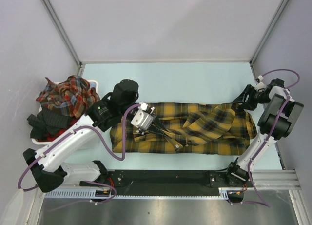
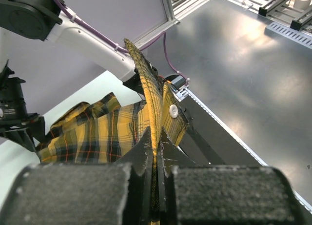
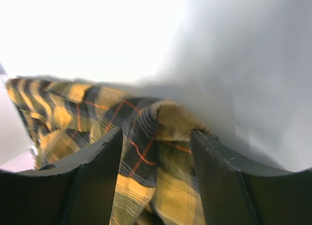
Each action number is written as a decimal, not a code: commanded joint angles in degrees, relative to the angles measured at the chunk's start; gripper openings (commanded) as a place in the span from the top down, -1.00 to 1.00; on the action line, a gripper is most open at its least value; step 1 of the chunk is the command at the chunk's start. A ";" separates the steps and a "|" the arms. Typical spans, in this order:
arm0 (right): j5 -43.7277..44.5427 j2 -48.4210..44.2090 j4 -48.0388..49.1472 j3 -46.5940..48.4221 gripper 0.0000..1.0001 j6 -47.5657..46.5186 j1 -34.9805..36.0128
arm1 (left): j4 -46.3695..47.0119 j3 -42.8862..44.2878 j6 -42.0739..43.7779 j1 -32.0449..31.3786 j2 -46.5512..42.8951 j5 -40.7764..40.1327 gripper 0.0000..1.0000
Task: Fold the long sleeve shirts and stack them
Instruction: Fold the shirt
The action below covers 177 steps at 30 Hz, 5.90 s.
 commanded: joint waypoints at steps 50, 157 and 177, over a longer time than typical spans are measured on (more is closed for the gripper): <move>21.61 -2.19 -11.22 -2.86 0.08 -18.15 16.33 | 22.80 -15.86 -43.75 12.79 -4.42 -34.35 1.00; 11.98 -1.31 -31.42 25.88 0.13 -28.88 18.78 | -22.98 29.31 -0.27 29.69 50.52 -38.01 0.17; 17.59 5.47 -22.87 22.87 0.18 -22.90 28.48 | -16.48 13.84 -5.45 31.26 51.30 -53.21 0.40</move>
